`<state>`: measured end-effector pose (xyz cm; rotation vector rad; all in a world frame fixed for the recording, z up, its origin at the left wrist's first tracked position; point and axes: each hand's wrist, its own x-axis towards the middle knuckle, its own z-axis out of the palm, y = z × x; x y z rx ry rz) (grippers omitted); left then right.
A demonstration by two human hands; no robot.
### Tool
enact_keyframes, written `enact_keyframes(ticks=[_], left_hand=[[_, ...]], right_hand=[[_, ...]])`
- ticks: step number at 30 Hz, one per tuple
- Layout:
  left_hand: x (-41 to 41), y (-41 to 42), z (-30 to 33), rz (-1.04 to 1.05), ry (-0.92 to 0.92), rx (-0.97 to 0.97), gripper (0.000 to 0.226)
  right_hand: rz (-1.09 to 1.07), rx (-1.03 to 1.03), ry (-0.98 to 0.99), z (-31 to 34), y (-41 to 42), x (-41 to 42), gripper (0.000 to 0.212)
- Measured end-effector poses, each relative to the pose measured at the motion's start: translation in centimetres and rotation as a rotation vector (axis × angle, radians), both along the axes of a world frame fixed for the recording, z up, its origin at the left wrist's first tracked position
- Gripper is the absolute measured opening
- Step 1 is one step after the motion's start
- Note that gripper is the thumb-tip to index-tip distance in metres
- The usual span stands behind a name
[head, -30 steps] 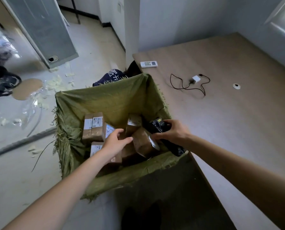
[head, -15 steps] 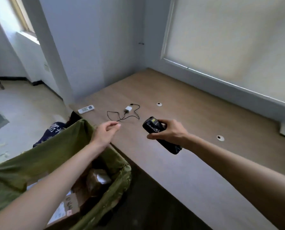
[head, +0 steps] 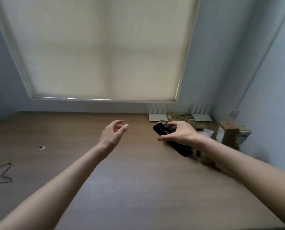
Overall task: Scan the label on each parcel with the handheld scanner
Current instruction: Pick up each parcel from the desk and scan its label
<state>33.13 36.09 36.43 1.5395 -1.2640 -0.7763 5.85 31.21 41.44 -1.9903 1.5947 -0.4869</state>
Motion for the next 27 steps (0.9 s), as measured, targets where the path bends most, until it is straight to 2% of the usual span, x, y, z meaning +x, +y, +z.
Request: enact_keyframes(ticks=[7,12,17,27], left_hand=[[-23.6,-7.7,1.1,-0.28,0.055,-0.051,0.051],[-34.9,-10.6,0.3,-0.428,0.056,-0.002,0.052],[-43.4,-13.5,-0.8,-0.541,0.037,0.018,0.051],[-56.5,-22.9,-5.4,-0.721,-0.034,0.079,0.059]], right_hand=[[-0.337,-0.056,0.023,1.1,0.2,-23.5,0.082],[-0.573,-0.074,-0.012,0.4,1.7,-35.5,0.079],[-0.744,-0.053,-0.068,-1.7,2.5,-43.9,0.063],[-0.881,0.031,-0.075,-6.3,-4.0,-53.9,0.067]])
